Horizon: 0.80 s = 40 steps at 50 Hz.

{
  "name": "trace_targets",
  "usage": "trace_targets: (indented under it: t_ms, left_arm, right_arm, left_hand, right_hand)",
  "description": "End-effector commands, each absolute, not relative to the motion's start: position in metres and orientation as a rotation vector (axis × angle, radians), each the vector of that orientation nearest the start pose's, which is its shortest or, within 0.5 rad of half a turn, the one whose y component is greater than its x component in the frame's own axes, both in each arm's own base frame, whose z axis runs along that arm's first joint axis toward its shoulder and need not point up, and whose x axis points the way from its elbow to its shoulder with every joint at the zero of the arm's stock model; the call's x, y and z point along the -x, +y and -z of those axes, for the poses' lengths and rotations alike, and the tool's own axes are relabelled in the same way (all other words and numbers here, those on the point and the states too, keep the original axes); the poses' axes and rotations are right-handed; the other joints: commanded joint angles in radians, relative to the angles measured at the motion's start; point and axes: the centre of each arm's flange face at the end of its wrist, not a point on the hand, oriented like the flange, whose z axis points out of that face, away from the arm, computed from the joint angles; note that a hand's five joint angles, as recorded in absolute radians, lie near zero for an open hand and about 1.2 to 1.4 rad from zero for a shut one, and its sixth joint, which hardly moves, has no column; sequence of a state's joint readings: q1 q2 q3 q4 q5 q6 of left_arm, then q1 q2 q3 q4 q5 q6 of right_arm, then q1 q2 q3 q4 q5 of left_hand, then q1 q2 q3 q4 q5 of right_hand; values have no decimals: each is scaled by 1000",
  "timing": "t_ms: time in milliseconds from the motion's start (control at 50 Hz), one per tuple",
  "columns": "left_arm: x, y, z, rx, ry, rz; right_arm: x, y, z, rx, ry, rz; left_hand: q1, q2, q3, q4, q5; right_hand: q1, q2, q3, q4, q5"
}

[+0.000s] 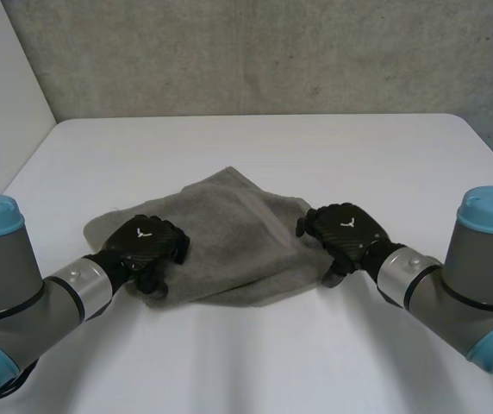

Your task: Fold the towel.

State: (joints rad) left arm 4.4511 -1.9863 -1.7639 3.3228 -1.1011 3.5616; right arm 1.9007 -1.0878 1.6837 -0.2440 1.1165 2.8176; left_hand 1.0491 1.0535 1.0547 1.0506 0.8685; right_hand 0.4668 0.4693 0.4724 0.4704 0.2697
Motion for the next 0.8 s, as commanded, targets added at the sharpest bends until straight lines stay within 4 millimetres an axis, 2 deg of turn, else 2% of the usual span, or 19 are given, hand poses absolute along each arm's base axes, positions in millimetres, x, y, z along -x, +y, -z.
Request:
trace_targets:
  t_ms: [20, 180, 420, 580, 620, 640, 680, 800]
  left_arm:
    - [249, -256, -137, -1380, 2554, 1871]
    - [253, -253, -134, -1404, 2559, 1859]
    - [254, -252, -132, -1411, 2562, 1853]
    - [254, -253, -130, -1411, 2565, 1849]
    - [254, -253, -130, -1411, 2565, 1849]
    - [254, -253, -130, -1411, 2565, 1849]
    - [254, -253, -130, -1410, 2567, 1847]
    - [254, -253, -130, -1408, 2569, 1847]
  right_arm:
    - [-285, -265, -121, 1094, 2010, 1527]
    - [-297, -268, -109, 1101, 2008, 1517]
    - [-311, -264, -109, 1129, 1963, 1529]
    - [-314, -265, -103, 1139, 1963, 1516]
    - [-314, -265, -102, 1137, 1963, 1516]
    - [-314, -265, -102, 1137, 1963, 1516]
    - [-314, -265, -103, 1135, 1963, 1517]
    - [-313, -266, -109, 1127, 1958, 1532]
  left_hand:
    - [30, 26, 25, 29, 37]
    - [30, 26, 25, 29, 37]
    - [10, 6, 4, 8, 16]
    - [-25, -30, -31, -27, -19]
    - [-28, -33, -34, -30, -22]
    - [-28, -33, -34, -30, -22]
    - [-63, -68, -69, -65, -57]
    - [-108, -112, -113, -109, -101]
  right_hand:
    - [-12, -14, -18, -15, 11]
    - [53, 50, 47, 49, 75]
    - [158, 156, 153, 155, 181]
    - [420, 417, 414, 416, 442]
    - [645, 642, 639, 641, 667]
    - [646, 643, 640, 642, 668]
    - [928, 926, 922, 925, 951]
    - [929, 927, 924, 926, 952]
